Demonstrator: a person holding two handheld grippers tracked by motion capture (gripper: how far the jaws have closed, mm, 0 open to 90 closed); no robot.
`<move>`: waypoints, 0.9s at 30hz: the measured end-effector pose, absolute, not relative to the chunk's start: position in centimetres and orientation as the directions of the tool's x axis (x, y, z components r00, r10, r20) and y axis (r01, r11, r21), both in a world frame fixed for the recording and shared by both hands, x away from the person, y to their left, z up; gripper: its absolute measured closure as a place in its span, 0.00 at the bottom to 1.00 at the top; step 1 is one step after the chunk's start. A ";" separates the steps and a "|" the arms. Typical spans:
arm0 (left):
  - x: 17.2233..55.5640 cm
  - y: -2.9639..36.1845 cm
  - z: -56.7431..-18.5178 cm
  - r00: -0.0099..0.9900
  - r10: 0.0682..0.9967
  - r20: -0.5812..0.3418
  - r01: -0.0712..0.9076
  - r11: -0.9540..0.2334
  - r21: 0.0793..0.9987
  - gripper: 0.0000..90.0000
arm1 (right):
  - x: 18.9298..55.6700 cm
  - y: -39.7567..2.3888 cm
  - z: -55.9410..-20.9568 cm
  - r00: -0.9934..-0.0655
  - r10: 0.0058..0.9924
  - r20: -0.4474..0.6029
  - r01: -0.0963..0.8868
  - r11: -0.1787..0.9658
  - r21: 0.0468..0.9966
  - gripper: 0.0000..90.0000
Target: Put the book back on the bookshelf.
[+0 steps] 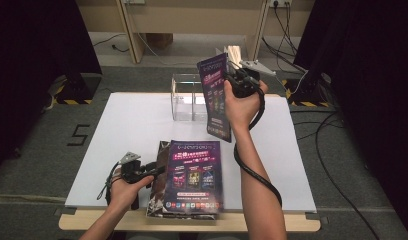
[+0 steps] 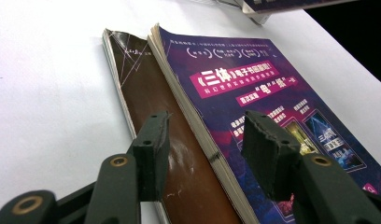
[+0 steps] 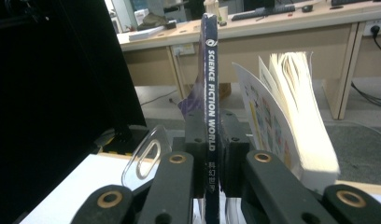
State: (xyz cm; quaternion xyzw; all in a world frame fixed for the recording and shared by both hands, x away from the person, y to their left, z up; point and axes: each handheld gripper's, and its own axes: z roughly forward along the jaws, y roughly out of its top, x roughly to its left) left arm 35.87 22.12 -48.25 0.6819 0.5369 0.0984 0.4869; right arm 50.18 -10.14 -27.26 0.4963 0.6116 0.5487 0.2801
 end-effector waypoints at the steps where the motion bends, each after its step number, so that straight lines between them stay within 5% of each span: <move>1: 35.9 22.1 -48.3 0.403 0.828 -0.390 0.637 0.051 0.769 0.56 | 50.3 -10.1 -27.3 -0.350 0.915 0.201 0.298 -0.094 0.950 0.94; 22: 35.8 21.9 -48.7 0.412 0.825 -0.386 0.644 0.035 0.764 0.56 | 53.9 -7.5 -28.2 -0.335 0.927 0.168 0.178 -0.113 0.978 0.94; 27: 35.8 22.2 -48.7 0.411 0.826 -0.387 0.642 0.039 0.766 0.56 | 54.5 -6.6 -30.1 -0.336 0.930 0.151 0.216 -0.080 0.973 0.94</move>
